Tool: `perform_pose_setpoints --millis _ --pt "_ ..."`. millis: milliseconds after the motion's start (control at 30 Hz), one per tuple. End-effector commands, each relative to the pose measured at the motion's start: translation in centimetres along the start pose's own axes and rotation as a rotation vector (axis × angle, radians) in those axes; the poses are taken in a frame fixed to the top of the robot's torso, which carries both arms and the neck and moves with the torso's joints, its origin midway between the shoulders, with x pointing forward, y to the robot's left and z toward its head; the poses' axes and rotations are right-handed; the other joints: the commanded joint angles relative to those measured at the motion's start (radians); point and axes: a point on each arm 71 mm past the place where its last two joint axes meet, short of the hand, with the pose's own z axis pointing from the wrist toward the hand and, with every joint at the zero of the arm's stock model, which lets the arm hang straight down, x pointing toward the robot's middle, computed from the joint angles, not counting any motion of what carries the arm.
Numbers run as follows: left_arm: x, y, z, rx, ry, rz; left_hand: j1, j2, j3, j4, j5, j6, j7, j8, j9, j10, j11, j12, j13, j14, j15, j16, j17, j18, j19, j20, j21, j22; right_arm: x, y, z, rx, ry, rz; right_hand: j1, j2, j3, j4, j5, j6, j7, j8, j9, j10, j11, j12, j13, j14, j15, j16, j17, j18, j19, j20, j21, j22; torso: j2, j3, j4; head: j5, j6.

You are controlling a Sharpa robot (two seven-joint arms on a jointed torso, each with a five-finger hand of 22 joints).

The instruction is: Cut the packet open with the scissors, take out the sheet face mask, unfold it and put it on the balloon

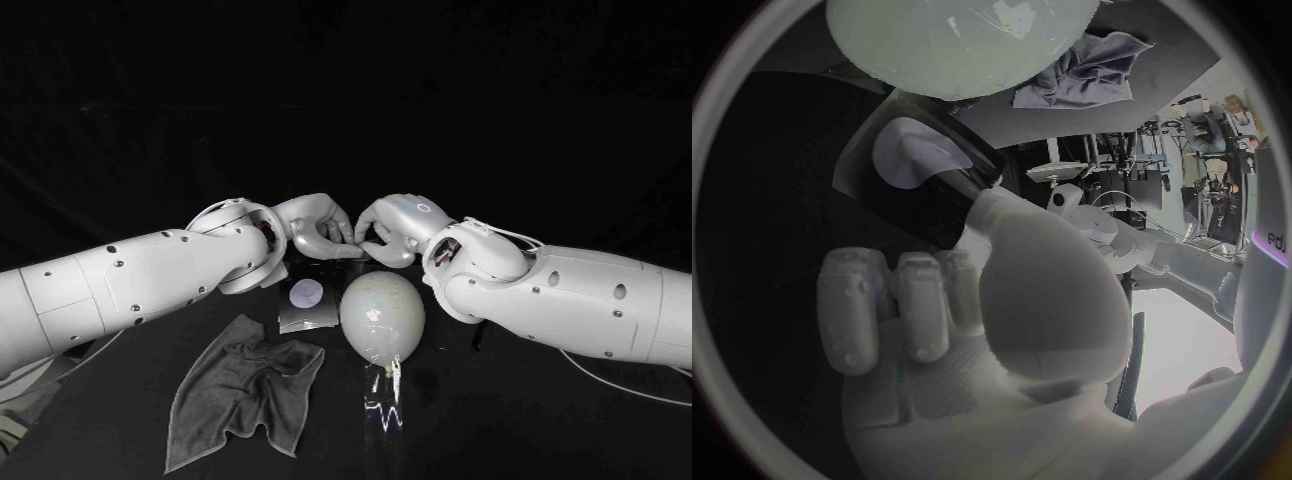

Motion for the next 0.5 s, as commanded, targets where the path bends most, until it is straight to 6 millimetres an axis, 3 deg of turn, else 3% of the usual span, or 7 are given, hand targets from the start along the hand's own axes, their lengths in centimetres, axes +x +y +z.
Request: perform_pose_setpoints --millis 33,67,167,267,333,400,500 --pt "0.03 -0.17 0.15 -0.023 -0.005 -0.016 0.005 0.005 -0.038 0.011 -0.002 -0.004 0.002 -0.007 -0.004 -0.012 0.001 -0.012 -0.006 -0.014 0.002 -0.008 -0.016 0.013 -0.002 0.007 -0.011 -0.007 -0.19 0.53 0.06 -0.013 -0.028 0.005 -0.003 0.006 0.003 -0.003 0.005 0.008 -0.003 0.006 0.023 0.082 -0.006 0.004 0.221 0.104 -0.009 0.003 0.263 -0.004 0.065 -0.007 0.004 0.240 0.000 0.0000 -0.0003 0.000 0.001" --pt "0.07 -0.16 0.16 -0.026 -0.001 -0.014 0.029 0.018 -0.076 0.030 -0.002 0.000 0.003 -0.012 -0.009 -0.010 0.003 -0.017 -0.011 -0.017 0.003 -0.008 -0.020 0.014 0.001 0.011 -0.020 -0.015 -0.19 0.59 0.06 -0.014 -0.029 0.004 -0.003 0.006 0.003 -0.003 0.005 0.008 -0.003 0.006 0.023 0.082 -0.006 0.004 0.221 0.104 -0.009 0.003 0.263 -0.004 0.065 -0.007 0.004 0.240 0.000 0.0000 -0.0004 0.001 0.001" --pt "0.17 -0.15 0.19 -0.034 0.010 -0.010 0.058 0.022 -0.092 0.035 -0.002 0.001 0.003 -0.015 -0.012 -0.016 0.005 -0.025 -0.017 -0.023 0.004 -0.011 -0.031 0.014 0.002 0.013 -0.026 -0.019 -0.20 0.74 0.05 -0.019 -0.031 0.000 -0.003 0.006 0.003 -0.003 0.005 0.008 -0.003 0.006 0.023 0.082 -0.006 0.004 0.221 0.104 -0.009 0.003 0.263 -0.004 0.065 -0.007 0.004 0.240 -0.001 -0.0001 -0.0006 0.001 0.001" --pt "0.21 -0.09 0.20 -0.040 0.015 -0.007 0.117 0.053 -0.066 0.016 -0.001 0.008 -0.003 -0.014 -0.013 -0.016 -0.003 -0.030 -0.021 -0.024 0.000 -0.011 -0.032 0.015 0.004 0.012 -0.028 -0.022 -0.21 0.85 0.02 -0.023 -0.033 -0.005 -0.003 0.006 0.003 -0.005 0.005 0.008 -0.003 0.008 0.024 0.081 -0.007 0.003 0.221 0.104 -0.010 0.003 0.263 -0.004 0.065 -0.008 0.004 0.240 -0.001 -0.0001 -0.0006 0.001 0.001" --pt "0.22 -0.06 0.20 -0.043 0.018 -0.005 0.131 0.059 -0.059 0.011 -0.001 0.009 -0.003 -0.014 -0.013 -0.015 -0.004 -0.031 -0.022 -0.023 -0.001 -0.010 -0.030 0.015 0.005 0.012 -0.029 -0.022 -0.22 0.90 -0.01 -0.025 -0.033 -0.008 -0.003 0.006 0.003 -0.005 0.005 0.008 -0.003 0.008 0.024 0.081 -0.007 0.003 0.221 0.104 -0.010 0.003 0.263 -0.004 0.065 -0.008 0.004 0.240 -0.001 -0.0001 -0.0006 0.001 0.001" --pt "0.24 -0.02 0.19 -0.046 0.021 -0.004 0.195 0.087 -0.018 -0.015 -0.002 0.016 -0.005 -0.015 -0.016 -0.014 -0.007 -0.040 -0.029 -0.023 -0.005 -0.010 -0.030 0.016 0.008 0.009 -0.029 -0.023 -0.24 0.96 -0.05 -0.028 -0.035 -0.010 -0.003 0.006 0.003 -0.005 0.005 0.008 -0.003 0.008 0.024 0.081 -0.007 0.003 0.221 0.104 -0.010 0.003 0.263 -0.004 0.065 -0.008 0.004 0.240 0.000 0.0001 -0.0006 0.002 0.002" --pt "0.27 0.03 0.19 -0.050 0.027 -0.001 0.227 0.097 0.005 -0.032 -0.001 0.021 -0.007 -0.015 -0.017 -0.012 -0.010 -0.045 -0.033 -0.022 -0.007 -0.009 -0.029 0.016 0.010 0.007 -0.028 -0.023 -0.28 1.04 -0.11 -0.031 -0.039 -0.013 -0.003 0.006 0.003 -0.005 0.005 0.008 -0.003 0.008 0.024 0.081 -0.007 0.003 0.221 0.104 -0.010 0.003 0.263 -0.004 0.065 -0.008 0.004 0.240 0.000 0.0002 -0.0007 0.002 0.002"
